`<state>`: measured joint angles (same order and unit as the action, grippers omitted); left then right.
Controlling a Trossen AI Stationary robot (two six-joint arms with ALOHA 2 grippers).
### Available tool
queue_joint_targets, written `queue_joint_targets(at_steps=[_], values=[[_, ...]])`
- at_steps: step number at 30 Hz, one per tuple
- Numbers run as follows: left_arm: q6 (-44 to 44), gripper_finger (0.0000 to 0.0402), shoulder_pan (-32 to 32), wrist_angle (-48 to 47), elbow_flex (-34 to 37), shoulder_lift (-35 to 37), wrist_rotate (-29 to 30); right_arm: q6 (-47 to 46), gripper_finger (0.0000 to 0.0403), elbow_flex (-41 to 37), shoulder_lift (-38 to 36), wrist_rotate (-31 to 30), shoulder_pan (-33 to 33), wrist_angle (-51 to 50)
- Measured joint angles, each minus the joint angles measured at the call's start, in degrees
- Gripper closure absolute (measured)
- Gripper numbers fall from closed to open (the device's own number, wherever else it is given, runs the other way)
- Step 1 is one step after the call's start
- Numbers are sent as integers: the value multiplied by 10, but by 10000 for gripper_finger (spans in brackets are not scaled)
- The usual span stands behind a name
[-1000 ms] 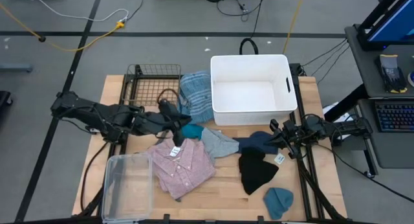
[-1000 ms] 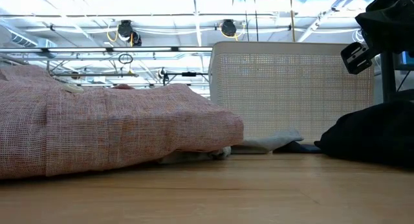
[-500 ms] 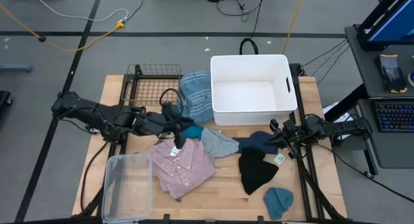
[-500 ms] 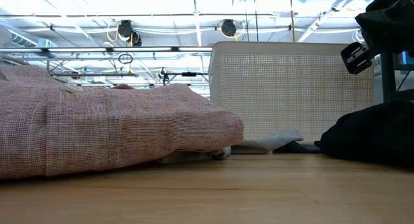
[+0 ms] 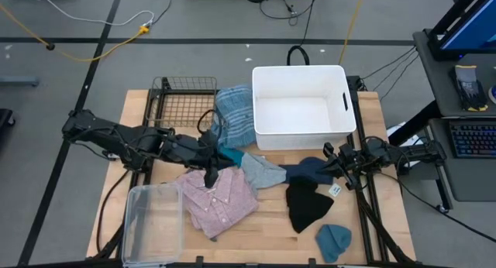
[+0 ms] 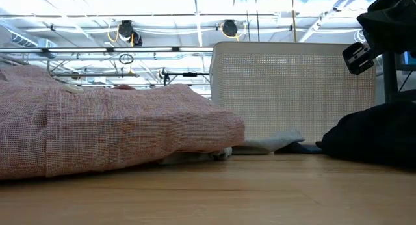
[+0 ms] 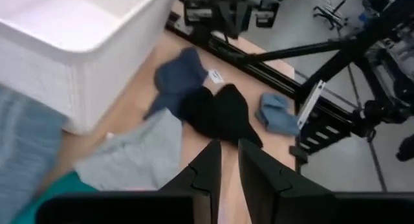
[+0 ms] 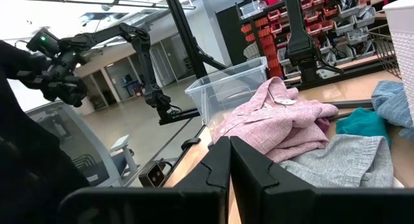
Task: Pick & Place Cloths
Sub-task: Put the pink polo into the white bin
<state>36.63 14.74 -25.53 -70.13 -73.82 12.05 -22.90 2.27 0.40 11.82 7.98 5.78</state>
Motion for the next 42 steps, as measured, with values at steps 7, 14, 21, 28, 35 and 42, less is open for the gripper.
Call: queue_joint_targets(at_steps=[7, 14, 21, 28, 35, 42], values=[[36, 242, 13, -86, 1, -43, -11, 0, 399, 0, 0, -59, 0, 0], [51, 132, 11, -129, 1, -58, -92, 0, 399, 0, 0, -128, 0, 0], [74, 102, 20, -159, -1, -78, -140, 0, 399, 0, 0, -135, 0, -3], [76, 120, 35, -154, 0, -127, -169, 0, 399, 0, 0, -134, 0, -4], [142, 128, 41, -158, 0, -186, -159, 0, 399, 0, 0, -133, 0, -4], [195, 128, 41, -173, 0, -246, -130, 0, 399, 0, 0, -133, 0, -5]])
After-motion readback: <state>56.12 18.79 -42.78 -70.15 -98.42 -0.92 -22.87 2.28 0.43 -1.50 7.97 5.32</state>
